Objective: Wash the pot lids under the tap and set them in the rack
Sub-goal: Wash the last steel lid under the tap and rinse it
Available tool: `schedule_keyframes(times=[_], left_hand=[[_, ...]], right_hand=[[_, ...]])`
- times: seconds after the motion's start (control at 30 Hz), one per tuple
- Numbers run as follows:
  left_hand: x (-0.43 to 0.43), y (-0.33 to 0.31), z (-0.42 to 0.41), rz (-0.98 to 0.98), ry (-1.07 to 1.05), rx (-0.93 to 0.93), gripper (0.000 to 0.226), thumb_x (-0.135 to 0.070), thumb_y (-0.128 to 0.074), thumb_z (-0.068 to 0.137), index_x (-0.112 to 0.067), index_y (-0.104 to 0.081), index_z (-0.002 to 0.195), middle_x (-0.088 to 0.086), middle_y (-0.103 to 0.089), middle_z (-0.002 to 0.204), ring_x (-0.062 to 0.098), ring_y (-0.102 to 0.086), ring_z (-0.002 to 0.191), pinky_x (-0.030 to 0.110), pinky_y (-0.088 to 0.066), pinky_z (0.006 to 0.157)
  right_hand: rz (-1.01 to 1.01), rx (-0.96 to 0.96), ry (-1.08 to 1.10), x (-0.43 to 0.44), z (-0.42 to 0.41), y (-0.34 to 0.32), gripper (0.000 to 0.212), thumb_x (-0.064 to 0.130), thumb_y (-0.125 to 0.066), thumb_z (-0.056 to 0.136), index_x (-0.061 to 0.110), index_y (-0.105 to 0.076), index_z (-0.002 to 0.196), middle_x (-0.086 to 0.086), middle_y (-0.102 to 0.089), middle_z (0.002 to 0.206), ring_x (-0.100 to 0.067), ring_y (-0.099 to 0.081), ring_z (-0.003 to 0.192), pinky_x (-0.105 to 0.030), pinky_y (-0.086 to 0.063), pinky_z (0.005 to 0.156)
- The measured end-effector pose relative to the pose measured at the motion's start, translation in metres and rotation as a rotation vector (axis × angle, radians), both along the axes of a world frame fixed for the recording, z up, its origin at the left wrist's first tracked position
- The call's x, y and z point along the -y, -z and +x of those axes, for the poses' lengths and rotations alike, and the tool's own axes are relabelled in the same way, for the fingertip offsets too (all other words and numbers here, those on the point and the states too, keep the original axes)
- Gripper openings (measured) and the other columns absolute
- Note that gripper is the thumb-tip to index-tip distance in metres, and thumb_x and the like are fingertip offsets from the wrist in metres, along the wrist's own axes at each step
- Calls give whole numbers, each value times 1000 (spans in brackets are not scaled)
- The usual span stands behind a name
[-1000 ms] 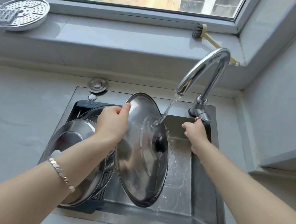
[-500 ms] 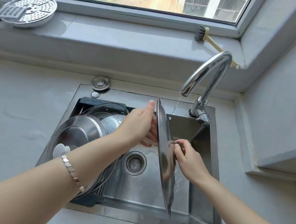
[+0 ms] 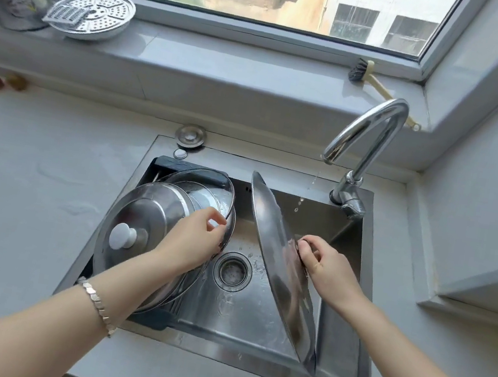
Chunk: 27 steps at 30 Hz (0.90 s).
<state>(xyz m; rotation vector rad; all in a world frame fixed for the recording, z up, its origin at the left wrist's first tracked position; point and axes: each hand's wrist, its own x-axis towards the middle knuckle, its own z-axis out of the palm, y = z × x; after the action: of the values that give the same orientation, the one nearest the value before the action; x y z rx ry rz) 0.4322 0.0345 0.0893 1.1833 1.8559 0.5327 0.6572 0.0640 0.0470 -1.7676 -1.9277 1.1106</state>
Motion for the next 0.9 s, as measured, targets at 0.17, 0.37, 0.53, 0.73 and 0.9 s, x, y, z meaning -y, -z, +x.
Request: schedule_keyframes(times=[0.17, 0.37, 0.53, 0.73, 0.9], left_hand=[[9, -3, -24, 52, -105, -15, 12, -18, -47, 89, -23, -56, 93, 1, -67, 84, 22, -69, 81, 39, -55, 74], [16, -5, -91, 91, -242, -15, 7, -15, -52, 89, -19, -56, 92, 1, -65, 80, 19, -62, 68, 38, -52, 74], [17, 3, -159, 30, -320, 62, 20, -19, -54, 70, -14, -60, 88, 5, -64, 75, 26, -60, 72, 36, -51, 69], [7, 38, -237, -41, -332, 113, 19, -11, -45, 84, -15, -58, 97, 5, -61, 77, 31, -64, 82, 43, -53, 81], [2, 58, -270, -103, -281, 91, 24, -10, -41, 86, -19, -55, 103, 8, -57, 99, 31, -62, 96, 47, -52, 89]], right_hand=[[-1, 50, -82, 0, -16, -10, 22, 37, -45, 94, 25, -62, 99, 13, -52, 62, -17, -51, 73, -31, -37, 67], [165, 135, -188, -2, -65, -61, 20, 48, -51, 86, 37, -63, 96, 14, -58, 73, -20, -58, 85, -30, -42, 71], [253, 296, -209, -8, -138, -106, 30, 57, -50, 83, 38, -61, 103, 0, -68, 99, -26, -60, 96, -29, -40, 72], [287, 587, -293, -47, -239, -104, 35, 57, -52, 81, 32, -64, 104, -1, -67, 107, -26, -59, 103, -28, -36, 69], [261, 738, -351, -71, -303, -63, 28, 46, -54, 80, 22, -64, 92, -5, -66, 98, -27, -60, 93, -27, -34, 64]])
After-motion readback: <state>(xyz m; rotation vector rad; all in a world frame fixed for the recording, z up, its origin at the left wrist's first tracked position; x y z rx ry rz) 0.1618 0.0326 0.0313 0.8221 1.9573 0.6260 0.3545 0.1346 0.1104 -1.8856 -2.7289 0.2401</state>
